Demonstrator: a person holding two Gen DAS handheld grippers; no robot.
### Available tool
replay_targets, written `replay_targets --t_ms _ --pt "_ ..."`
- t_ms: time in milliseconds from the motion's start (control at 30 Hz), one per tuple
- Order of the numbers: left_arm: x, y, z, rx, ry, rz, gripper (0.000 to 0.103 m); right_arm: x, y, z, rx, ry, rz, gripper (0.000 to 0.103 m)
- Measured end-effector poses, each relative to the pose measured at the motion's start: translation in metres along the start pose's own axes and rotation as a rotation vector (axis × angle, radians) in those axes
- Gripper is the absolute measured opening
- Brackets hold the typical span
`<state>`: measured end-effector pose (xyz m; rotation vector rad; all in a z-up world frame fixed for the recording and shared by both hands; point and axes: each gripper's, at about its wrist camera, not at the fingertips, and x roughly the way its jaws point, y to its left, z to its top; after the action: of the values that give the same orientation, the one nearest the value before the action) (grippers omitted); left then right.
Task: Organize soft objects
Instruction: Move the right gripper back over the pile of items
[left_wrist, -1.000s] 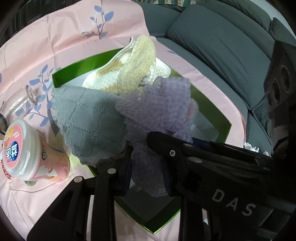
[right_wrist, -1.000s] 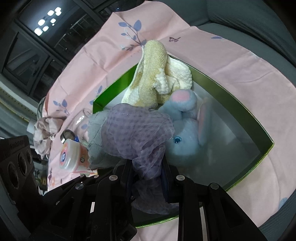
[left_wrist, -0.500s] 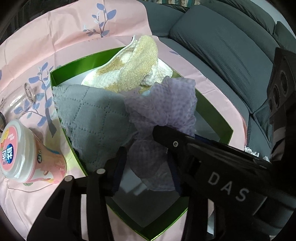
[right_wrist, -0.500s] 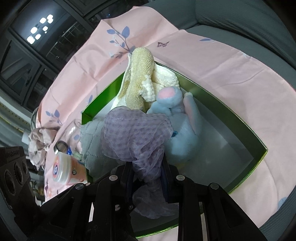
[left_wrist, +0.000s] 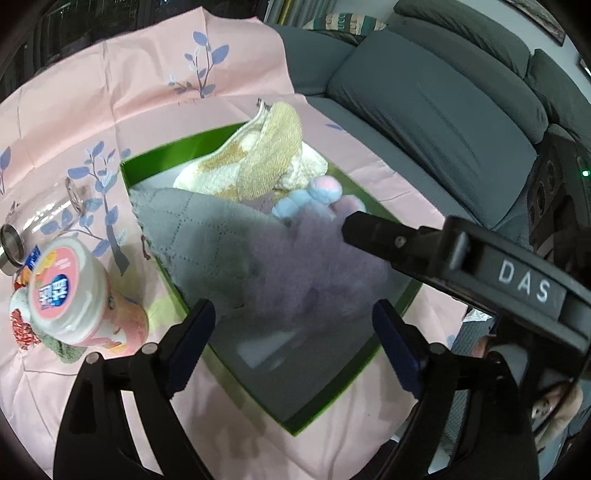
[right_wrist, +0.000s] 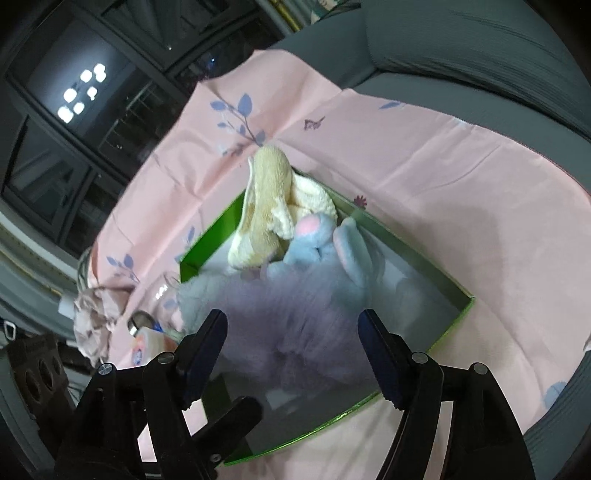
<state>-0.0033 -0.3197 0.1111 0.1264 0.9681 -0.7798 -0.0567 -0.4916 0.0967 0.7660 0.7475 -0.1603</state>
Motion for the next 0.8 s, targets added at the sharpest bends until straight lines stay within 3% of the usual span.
replay_targets --t_ms 67,133,367,500,600,800 --pt "-0.007 0.001 -0.001 0.001 -0.009 0.002 0.090 -0.004 0.003 0.001 -0.004 -0.019 -0.006 0.083" --pt "-0.014 0.003 -0.004 -0.008 -0.026 0.004 0.101 -0.008 0.006 0.001 -0.012 -0.035 -0.012 0.084" --pt "-0.041 0.013 -0.010 -0.013 -0.076 0.000 0.101 -0.016 0.022 -0.003 -0.072 -0.055 -0.017 0.085" --pt "-0.057 0.023 -0.016 -0.040 -0.099 -0.012 0.102 -0.018 0.035 -0.006 -0.104 -0.066 -0.029 0.094" --pt "-0.071 0.032 -0.022 -0.061 -0.117 -0.019 0.102 -0.020 0.045 -0.010 -0.135 -0.077 -0.036 0.095" --pt "-0.103 0.057 -0.040 -0.108 -0.165 0.020 0.102 -0.027 0.067 -0.017 -0.200 -0.104 -0.057 0.095"
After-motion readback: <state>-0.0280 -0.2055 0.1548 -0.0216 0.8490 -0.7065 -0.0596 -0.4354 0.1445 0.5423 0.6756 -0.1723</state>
